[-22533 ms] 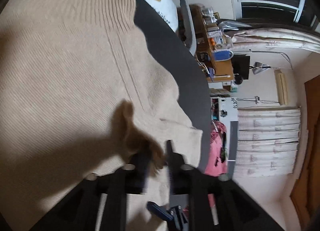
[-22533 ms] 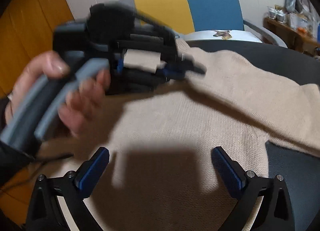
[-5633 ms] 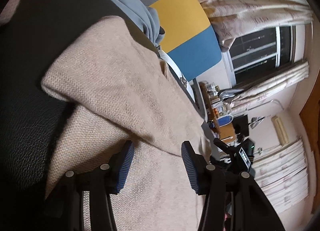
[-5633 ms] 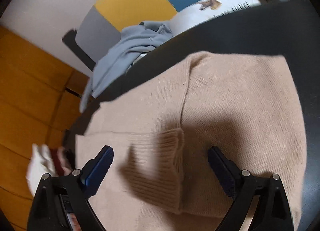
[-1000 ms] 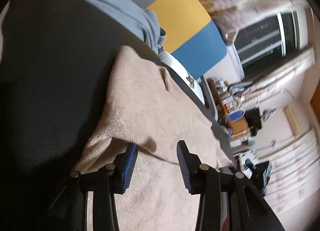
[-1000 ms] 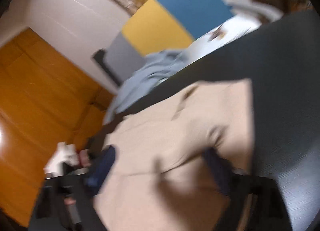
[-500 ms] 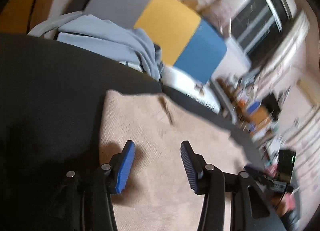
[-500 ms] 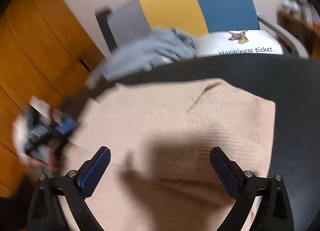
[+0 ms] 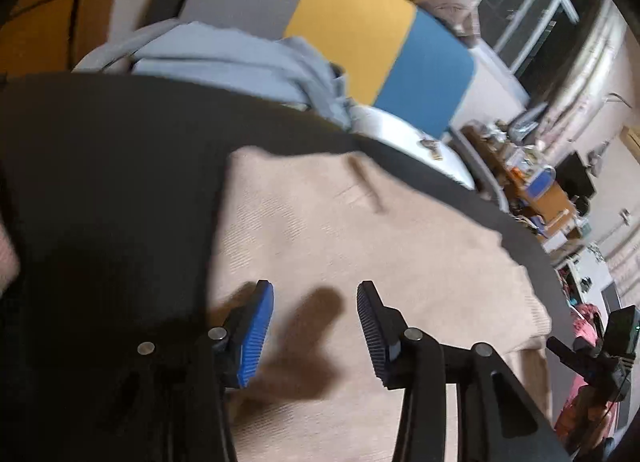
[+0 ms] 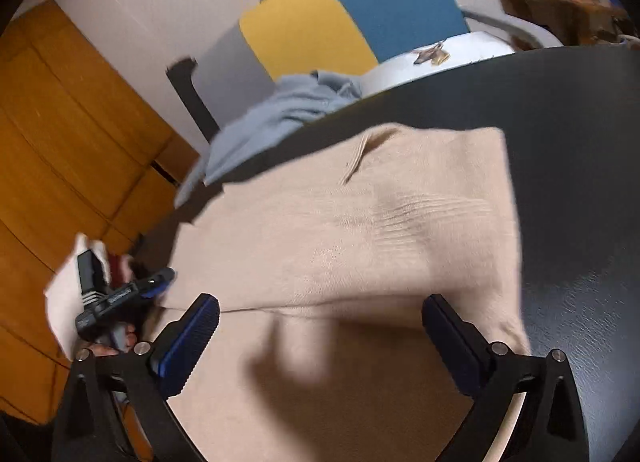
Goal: Fold clothes
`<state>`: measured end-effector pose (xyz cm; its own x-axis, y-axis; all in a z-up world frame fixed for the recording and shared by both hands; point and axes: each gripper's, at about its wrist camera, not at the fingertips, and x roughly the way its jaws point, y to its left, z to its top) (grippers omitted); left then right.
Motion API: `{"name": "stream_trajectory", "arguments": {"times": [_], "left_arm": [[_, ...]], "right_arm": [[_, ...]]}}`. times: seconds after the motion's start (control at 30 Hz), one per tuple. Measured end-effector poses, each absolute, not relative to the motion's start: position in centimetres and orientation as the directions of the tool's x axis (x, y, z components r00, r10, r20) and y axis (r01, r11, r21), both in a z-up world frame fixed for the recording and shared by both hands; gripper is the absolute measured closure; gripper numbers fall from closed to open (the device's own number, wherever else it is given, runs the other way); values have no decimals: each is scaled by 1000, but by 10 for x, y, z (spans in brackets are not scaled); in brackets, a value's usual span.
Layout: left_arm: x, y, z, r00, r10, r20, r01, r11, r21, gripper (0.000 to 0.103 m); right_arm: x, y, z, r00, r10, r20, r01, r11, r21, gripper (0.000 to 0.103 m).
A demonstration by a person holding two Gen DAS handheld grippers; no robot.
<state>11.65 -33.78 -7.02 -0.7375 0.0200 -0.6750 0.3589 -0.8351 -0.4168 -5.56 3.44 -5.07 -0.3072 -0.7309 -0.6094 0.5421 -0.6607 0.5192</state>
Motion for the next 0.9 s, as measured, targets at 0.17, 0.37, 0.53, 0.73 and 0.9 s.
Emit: {"name": "stream_trajectory", "arguments": {"times": [0.17, 0.37, 0.53, 0.73, 0.9], "left_arm": [[68, -290, -40, -774, 166, -611, 124, -907, -403, 57], [-12, -223, -21, -729, 294, -619, -119, -944, -308, 56], [-81, -174, -25, -551, 464, -693, -370, -881, -296, 52], [-113, -153, -43, -414, 495, -763, -439, -844, -309, 51], [-71, -163, -44, -456, 503, -734, -429, -847, -314, 51]], "right_arm": [[-71, 42, -46, -334, -714, -615, 540, -680, 497, 0], [-104, 42, -55, -296, -731, -615, 531, -661, 530, 0], [-112, 33, -64, -162, -801, -576, 552, -558, 620, 0], [-146, 38, -76, -148, -845, -514, 468, -517, 716, 0], [-167, 34, -82, -83, -947, -311, 421, -316, 850, 0]]}}
